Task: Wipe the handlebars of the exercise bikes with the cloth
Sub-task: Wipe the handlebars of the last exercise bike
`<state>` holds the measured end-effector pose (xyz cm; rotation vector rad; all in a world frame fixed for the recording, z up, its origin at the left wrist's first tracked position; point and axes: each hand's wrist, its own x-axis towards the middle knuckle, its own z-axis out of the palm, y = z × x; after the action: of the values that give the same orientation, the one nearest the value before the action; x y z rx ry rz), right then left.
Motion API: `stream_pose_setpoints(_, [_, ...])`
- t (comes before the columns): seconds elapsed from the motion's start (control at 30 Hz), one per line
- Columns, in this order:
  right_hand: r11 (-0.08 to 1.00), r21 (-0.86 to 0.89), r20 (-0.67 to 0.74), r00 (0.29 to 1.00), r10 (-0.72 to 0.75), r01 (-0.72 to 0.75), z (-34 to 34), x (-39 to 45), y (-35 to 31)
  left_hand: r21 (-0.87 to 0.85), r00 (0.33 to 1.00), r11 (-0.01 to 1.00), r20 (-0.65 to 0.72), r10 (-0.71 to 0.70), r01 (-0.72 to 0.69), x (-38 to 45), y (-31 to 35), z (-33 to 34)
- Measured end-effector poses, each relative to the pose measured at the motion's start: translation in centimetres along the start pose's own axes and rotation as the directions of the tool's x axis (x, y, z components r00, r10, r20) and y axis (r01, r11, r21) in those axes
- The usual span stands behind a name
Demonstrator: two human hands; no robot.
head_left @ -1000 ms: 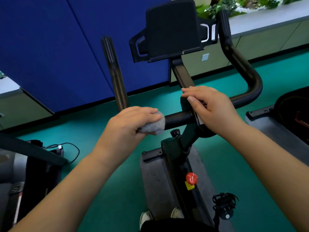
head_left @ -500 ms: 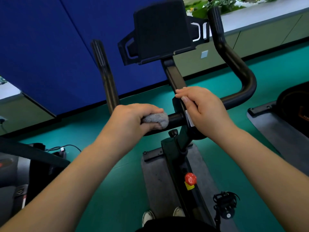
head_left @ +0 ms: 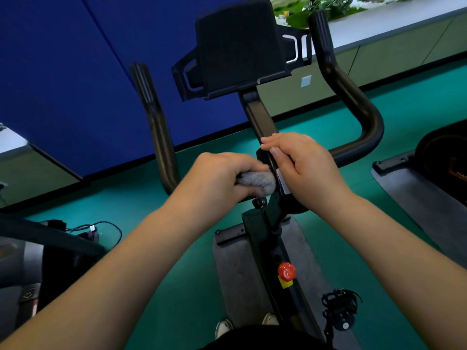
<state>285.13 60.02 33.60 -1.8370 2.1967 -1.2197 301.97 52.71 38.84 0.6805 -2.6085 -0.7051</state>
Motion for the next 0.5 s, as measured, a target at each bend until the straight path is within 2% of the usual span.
stream_pose_setpoints(0.07, [1.0,0.0,0.01,1.0,0.007,-0.007,-0.1,0.0,-0.1,-0.087,0.996,0.993,0.041,-0.076,0.079,0.6,0.6,0.0])
stream_pose_setpoints(0.13, [1.0,0.003,0.019,1.0,0.004,-0.004,-0.2,0.0,-0.2,-0.149,0.978,0.973,0.139,-0.154,0.175,0.6,-0.1,-1.2])
stream_pose_setpoints(0.27, [1.0,-0.001,0.019,1.0,0.001,-0.001,0.0,0.0,-0.2,0.013,0.923,0.96,0.271,-0.273,0.28,0.6,-2.6,-4.8])
stream_pose_setpoints(0.4, [1.0,-0.007,-0.001,1.0,0.0,0.0,0.1,0.1,0.0,0.078,0.929,0.976,0.301,-0.215,0.201,3.1,-1.8,-3.5])
stream_pose_setpoints(0.5, [1.0,-0.01,-0.007,1.0,-0.008,0.008,0.2,0.1,-0.1,0.063,0.936,0.982,0.3,-0.186,0.176,4.4,-1.1,-2.1])
